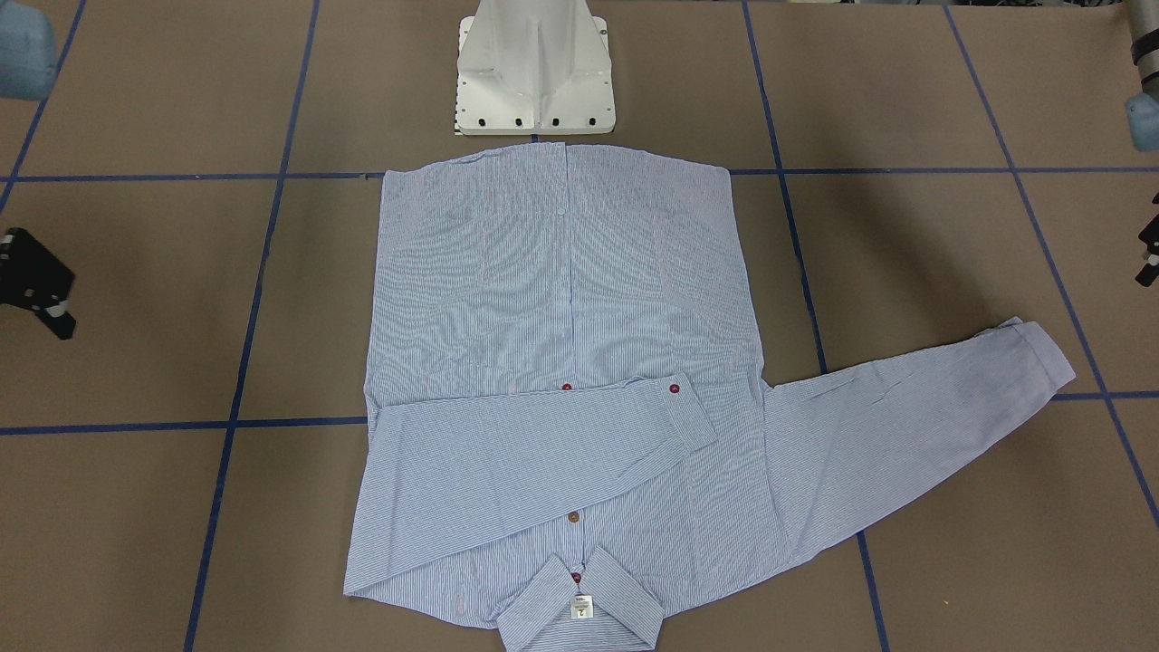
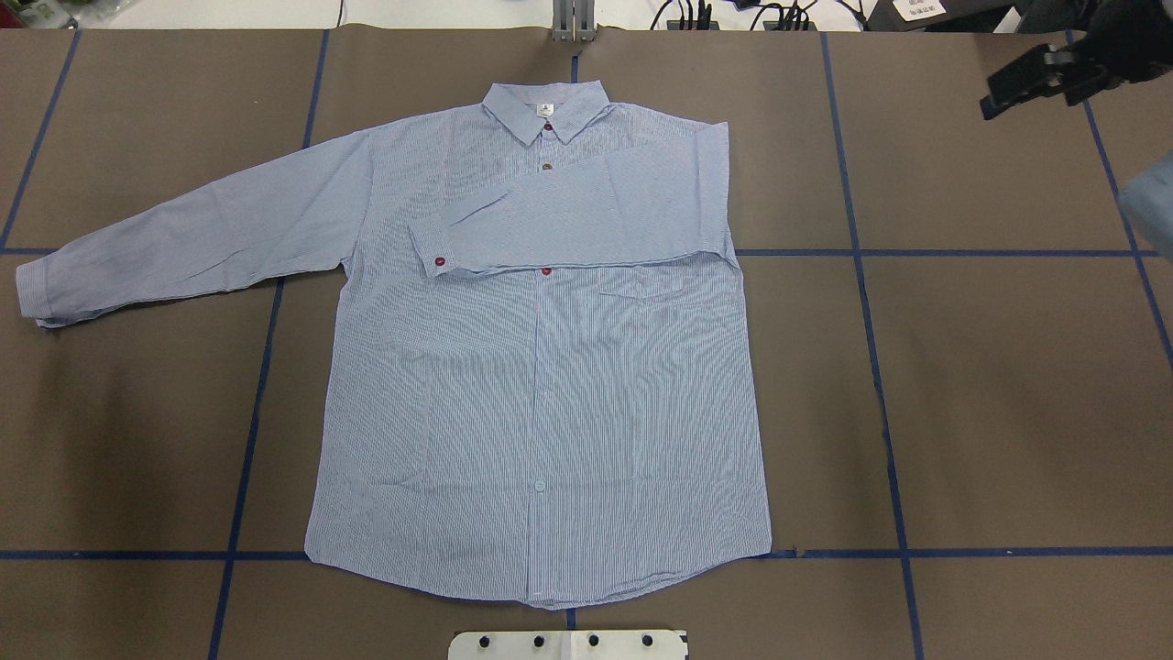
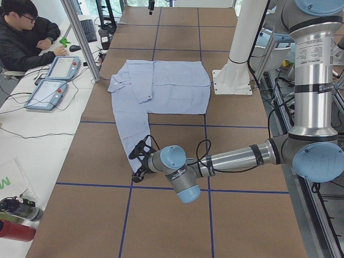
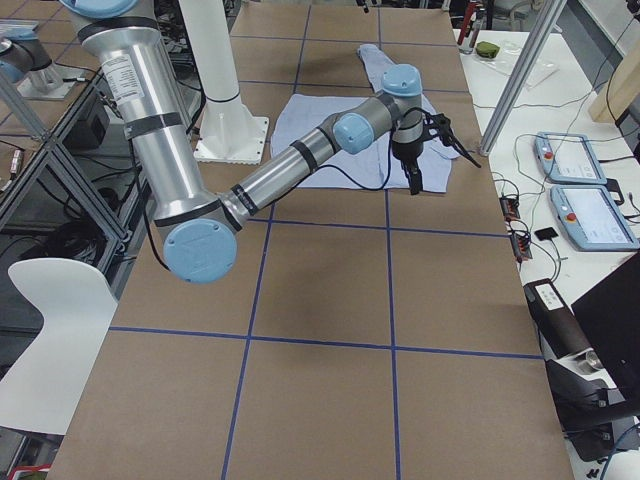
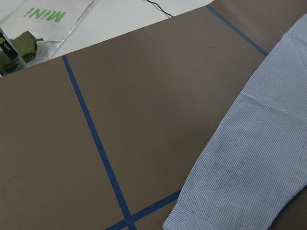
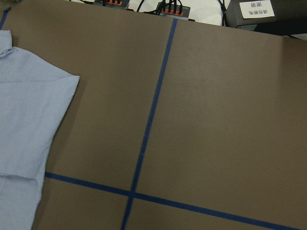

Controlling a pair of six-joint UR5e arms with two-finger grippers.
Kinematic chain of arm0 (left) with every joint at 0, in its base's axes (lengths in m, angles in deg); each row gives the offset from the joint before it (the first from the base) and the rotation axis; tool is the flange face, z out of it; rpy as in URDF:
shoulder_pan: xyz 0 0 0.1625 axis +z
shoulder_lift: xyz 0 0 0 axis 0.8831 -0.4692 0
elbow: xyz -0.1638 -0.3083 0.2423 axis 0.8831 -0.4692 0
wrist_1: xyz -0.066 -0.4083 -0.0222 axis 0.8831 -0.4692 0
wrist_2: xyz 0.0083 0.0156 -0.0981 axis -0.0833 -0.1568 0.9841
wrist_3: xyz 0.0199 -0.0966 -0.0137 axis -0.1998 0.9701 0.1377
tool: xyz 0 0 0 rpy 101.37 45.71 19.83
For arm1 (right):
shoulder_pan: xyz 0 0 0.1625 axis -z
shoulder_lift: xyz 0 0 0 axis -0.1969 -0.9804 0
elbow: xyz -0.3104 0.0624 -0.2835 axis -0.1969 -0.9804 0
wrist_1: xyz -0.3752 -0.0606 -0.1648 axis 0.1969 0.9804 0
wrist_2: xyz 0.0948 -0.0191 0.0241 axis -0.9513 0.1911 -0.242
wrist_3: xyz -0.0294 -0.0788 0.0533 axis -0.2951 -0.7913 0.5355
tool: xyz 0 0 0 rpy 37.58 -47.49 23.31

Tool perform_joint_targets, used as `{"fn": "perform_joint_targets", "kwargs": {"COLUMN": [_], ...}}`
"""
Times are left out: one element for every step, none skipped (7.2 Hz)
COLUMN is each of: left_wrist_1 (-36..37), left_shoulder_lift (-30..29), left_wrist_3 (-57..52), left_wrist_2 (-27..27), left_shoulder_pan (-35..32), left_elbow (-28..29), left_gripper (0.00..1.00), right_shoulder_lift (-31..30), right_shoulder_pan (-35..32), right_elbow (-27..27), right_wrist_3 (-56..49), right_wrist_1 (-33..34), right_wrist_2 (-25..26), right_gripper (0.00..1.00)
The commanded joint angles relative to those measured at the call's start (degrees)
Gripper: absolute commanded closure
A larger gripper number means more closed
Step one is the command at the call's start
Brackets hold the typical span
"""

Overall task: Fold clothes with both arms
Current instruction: 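Release the sleeve and withdraw the right gripper off the shirt, then grasp the cuff of the sleeve nearest the left gripper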

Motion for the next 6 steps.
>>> {"fn": "perform_joint_targets", "kwargs": {"left_wrist_1": [-5.56,-8.81,-11.37,-13.92,-16.55,-18.93], "left_shoulder_lift": [0.09,0.09,0.09,0.09,0.09,0.09], "left_wrist_3": [10.78,16.22,19.84,23.79,26.36,26.47], "left_wrist_2": [-8.57,-13.24,-15.21,-15.23,-15.31,-16.36], "left_shoulder_pan": [7.54,11.5,14.5,16.1,17.85,19.18], "left_elbow": [2.06,2.95,4.26,6.1,7.25,10.48], "left_gripper": [0.0,0.0,0.0,0.0,0.0,0.0], "right_shoulder_lift": [-7.46,-7.66,-7.66,-7.66,-7.66,-7.75], "right_shoulder_pan": [-7.31,-7.33,-7.33,-7.33,-7.33,-7.33], "right_elbow": [0.27,0.97,1.07,1.15,0.89,0.98], "right_wrist_3": [-11.39,-11.23,-11.23,-11.15,-11.41,-11.41], "right_wrist_1": [-0.48,-0.39,-0.39,-0.48,-0.39,-0.48], "right_wrist_2": [-5.11,-5.03,-5.03,-4.94,-4.94,-4.86], "right_gripper": [0.0,0.0,0.0,0.0,0.0,0.0]}}
